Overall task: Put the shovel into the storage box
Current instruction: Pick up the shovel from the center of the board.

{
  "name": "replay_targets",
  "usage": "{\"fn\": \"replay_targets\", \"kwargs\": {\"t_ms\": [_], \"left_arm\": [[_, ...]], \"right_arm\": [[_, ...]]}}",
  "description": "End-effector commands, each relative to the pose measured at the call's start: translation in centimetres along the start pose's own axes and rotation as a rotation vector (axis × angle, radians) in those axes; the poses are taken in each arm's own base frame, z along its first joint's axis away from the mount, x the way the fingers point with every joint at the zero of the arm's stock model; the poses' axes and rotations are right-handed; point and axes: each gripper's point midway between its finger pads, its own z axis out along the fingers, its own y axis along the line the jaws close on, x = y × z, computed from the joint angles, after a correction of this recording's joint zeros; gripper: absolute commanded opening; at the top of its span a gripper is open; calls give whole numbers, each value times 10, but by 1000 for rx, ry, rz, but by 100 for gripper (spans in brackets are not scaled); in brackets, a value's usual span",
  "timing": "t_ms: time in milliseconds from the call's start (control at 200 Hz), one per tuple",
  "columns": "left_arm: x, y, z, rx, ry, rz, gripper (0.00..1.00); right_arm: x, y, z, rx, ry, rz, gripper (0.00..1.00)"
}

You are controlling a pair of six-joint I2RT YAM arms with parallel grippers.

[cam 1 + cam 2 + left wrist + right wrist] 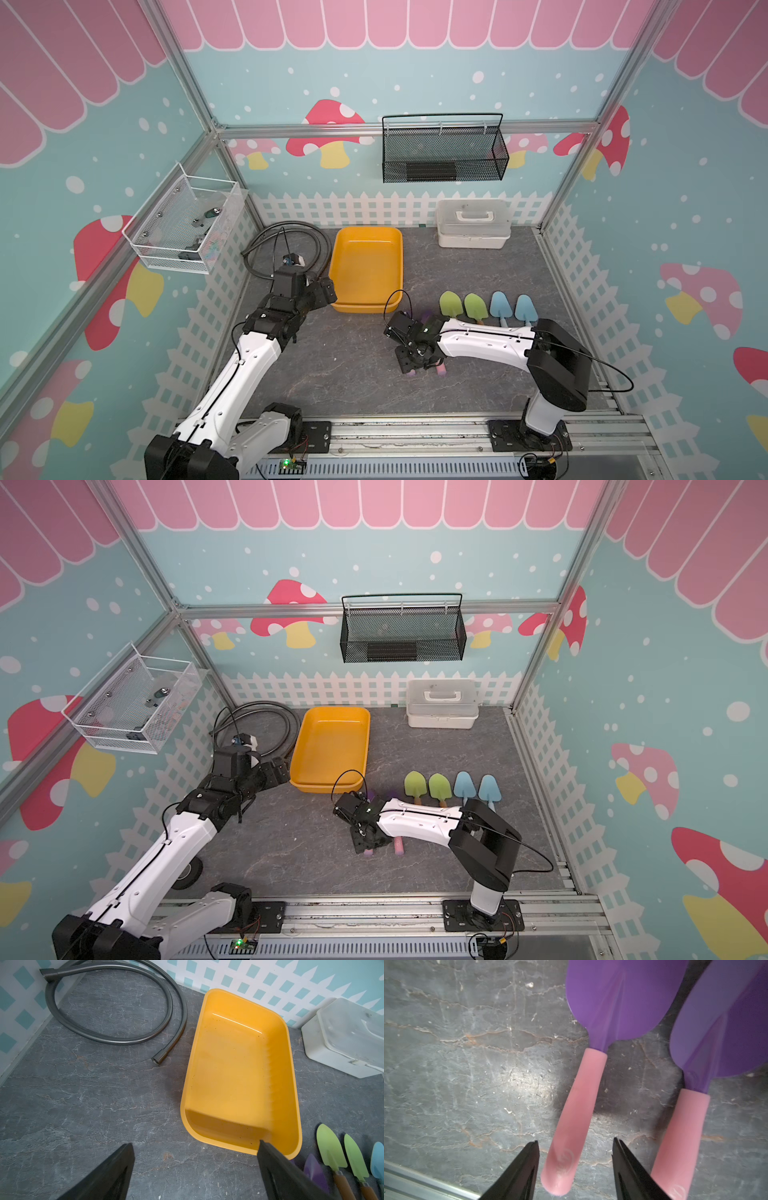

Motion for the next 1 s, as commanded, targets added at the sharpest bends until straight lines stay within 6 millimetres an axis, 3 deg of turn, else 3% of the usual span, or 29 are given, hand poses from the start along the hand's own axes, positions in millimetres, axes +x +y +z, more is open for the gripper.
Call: {"fn": "replay_targets", "kwargs": {"t_ms": [0, 255, 640, 991], "left_arm": [[-2, -3, -5, 13, -7, -1, 96], [-2, -3, -4, 13, -4, 0, 96], [-1, -4, -5, 16, -3, 0, 97], [0, -5, -3, 23, 8, 0, 97]], "right_arm": [[5, 1, 8, 2, 20, -6, 57], [5, 7, 18, -10, 41, -17, 47], [9, 6, 16, -10, 52, -21, 29], [9, 1, -4, -5, 21, -25, 18]]}}
